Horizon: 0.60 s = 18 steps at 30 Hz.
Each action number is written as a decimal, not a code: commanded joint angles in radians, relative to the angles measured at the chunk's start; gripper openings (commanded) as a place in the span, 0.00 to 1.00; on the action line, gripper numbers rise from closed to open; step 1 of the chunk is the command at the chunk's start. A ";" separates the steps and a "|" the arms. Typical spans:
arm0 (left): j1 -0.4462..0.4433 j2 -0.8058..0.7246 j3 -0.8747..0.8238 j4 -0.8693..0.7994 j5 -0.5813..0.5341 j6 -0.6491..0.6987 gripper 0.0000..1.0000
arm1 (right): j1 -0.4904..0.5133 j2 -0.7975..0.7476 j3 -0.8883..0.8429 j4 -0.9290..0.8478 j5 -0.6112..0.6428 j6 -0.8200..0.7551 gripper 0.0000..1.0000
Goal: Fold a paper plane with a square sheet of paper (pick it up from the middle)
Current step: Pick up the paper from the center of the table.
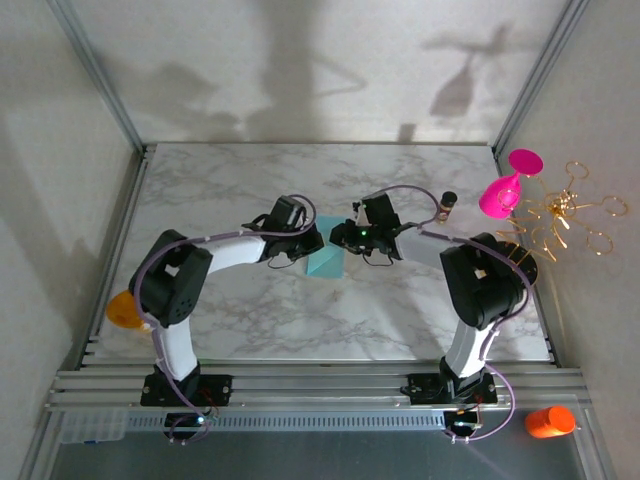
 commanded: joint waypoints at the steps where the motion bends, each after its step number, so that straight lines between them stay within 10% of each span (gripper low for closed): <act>1: 0.012 0.060 0.036 -0.027 -0.069 -0.014 0.05 | -0.011 -0.042 -0.056 0.030 0.044 0.074 0.33; 18: -0.009 0.046 -0.100 0.078 -0.120 -0.269 0.05 | 0.002 0.003 -0.078 0.021 0.061 0.262 0.45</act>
